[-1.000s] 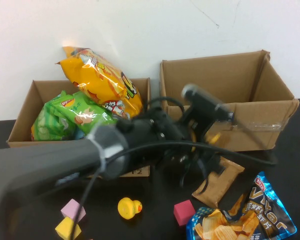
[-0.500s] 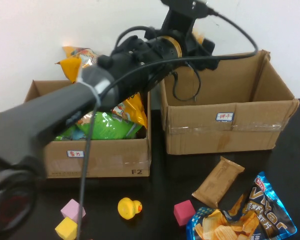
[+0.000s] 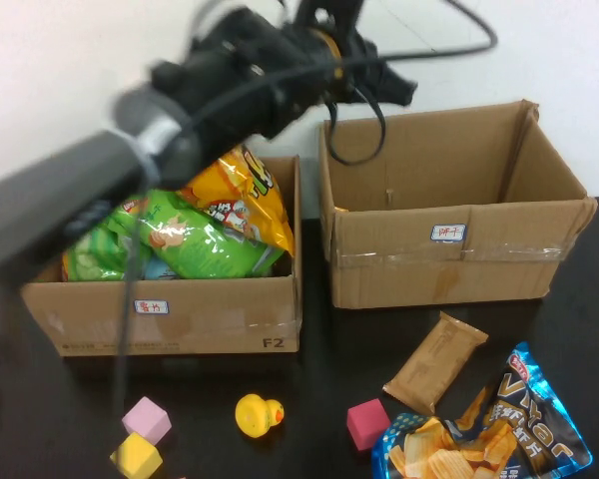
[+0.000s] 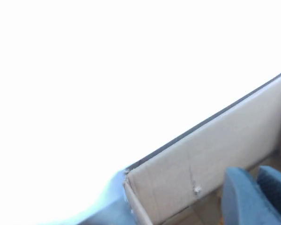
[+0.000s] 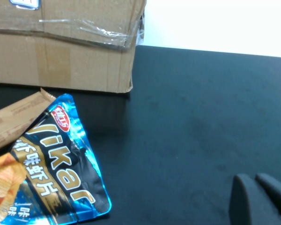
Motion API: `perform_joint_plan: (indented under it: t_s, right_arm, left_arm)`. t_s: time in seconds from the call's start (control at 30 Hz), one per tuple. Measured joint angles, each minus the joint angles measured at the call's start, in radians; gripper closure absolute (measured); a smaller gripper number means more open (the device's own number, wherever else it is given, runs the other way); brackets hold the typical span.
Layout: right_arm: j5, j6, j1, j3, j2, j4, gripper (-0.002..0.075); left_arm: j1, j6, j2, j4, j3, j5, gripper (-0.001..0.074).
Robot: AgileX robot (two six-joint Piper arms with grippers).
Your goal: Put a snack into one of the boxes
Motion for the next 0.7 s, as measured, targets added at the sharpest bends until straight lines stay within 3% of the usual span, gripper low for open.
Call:
perform_joint_plan:
  t_s: [0.1, 0.33, 0.7]
  right_arm:
    - [0.000, 0.000, 0.000, 0.000, 0.000, 0.000, 0.0727]
    - [0.000, 0.000, 0.000, 0.000, 0.000, 0.000, 0.0727]
    - [0.000, 0.000, 0.000, 0.000, 0.000, 0.000, 0.0727]
  left_arm:
    - [-0.033, 0.073, -0.178, -0.020, 0.173, -0.006, 0.0727]
    - [-0.095, 0.057, -0.481, -0.047, 0.604, -0.105, 0.0735]
    - [-0.081, -0.023, -0.824, 0.017, 0.939, 0.021, 0.0735]
